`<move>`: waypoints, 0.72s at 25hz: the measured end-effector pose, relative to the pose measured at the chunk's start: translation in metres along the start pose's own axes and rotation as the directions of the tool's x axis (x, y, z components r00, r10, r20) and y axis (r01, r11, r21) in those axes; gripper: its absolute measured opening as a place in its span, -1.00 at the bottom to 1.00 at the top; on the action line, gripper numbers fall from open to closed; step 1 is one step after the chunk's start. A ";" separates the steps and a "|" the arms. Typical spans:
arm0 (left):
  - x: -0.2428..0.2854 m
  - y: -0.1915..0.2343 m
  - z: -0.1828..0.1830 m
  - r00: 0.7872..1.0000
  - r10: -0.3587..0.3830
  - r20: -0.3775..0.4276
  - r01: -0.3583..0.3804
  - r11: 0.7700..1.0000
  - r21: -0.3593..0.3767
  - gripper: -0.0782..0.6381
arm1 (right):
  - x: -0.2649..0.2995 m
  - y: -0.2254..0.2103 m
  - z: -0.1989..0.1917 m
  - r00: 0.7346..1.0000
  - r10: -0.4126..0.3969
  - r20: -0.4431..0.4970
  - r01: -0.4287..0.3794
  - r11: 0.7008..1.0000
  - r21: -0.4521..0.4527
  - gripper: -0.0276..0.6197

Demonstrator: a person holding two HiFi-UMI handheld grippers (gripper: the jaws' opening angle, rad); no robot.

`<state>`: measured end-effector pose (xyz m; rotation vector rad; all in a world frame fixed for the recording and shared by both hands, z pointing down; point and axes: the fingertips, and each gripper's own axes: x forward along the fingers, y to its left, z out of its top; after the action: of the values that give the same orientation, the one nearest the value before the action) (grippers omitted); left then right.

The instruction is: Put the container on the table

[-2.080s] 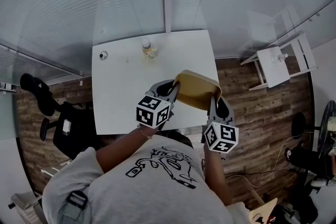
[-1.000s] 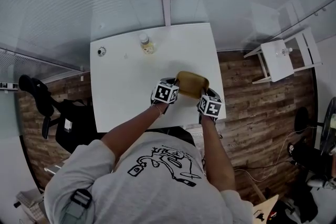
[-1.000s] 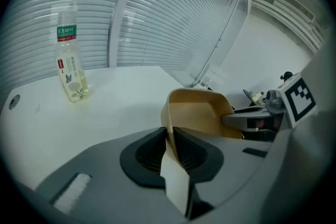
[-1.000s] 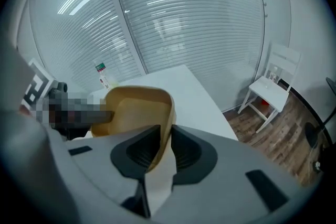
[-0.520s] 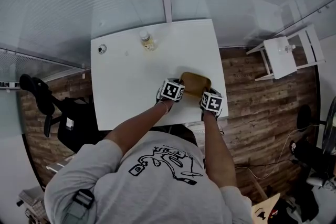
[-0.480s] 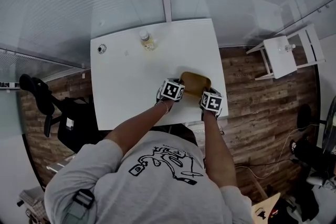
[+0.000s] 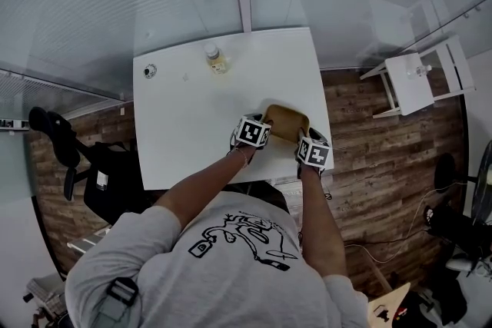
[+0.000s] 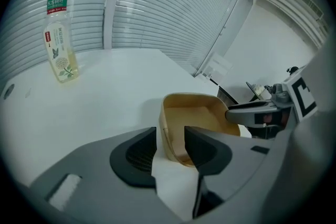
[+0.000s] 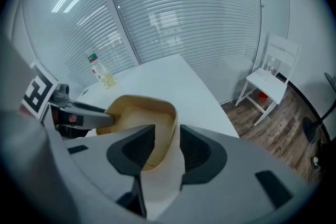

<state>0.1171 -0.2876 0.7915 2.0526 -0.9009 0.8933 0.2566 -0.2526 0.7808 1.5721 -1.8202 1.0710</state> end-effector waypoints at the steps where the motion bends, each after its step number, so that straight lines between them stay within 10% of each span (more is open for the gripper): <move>1: -0.004 0.001 0.001 1.000 0.003 0.012 -0.003 1.000 -0.003 -0.33 | -0.005 0.000 0.004 1.000 0.001 0.015 -0.001 1.000 -0.004 -0.55; 11: -0.064 -0.009 0.026 0.986 -0.012 0.169 0.020 0.999 -0.045 -0.44 | -0.080 0.026 0.063 0.969 0.072 0.236 -0.056 0.996 -0.076 -0.56; 18: -0.143 -0.049 0.077 0.929 -0.106 0.356 0.116 0.993 -0.006 -0.64 | -0.162 0.063 0.121 0.898 0.162 0.410 -0.086 0.977 -0.197 -0.69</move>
<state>0.1060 -0.2807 0.6224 2.2571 -0.9642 0.4510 0.2432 -0.2570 0.5697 1.6944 -2.2592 0.6242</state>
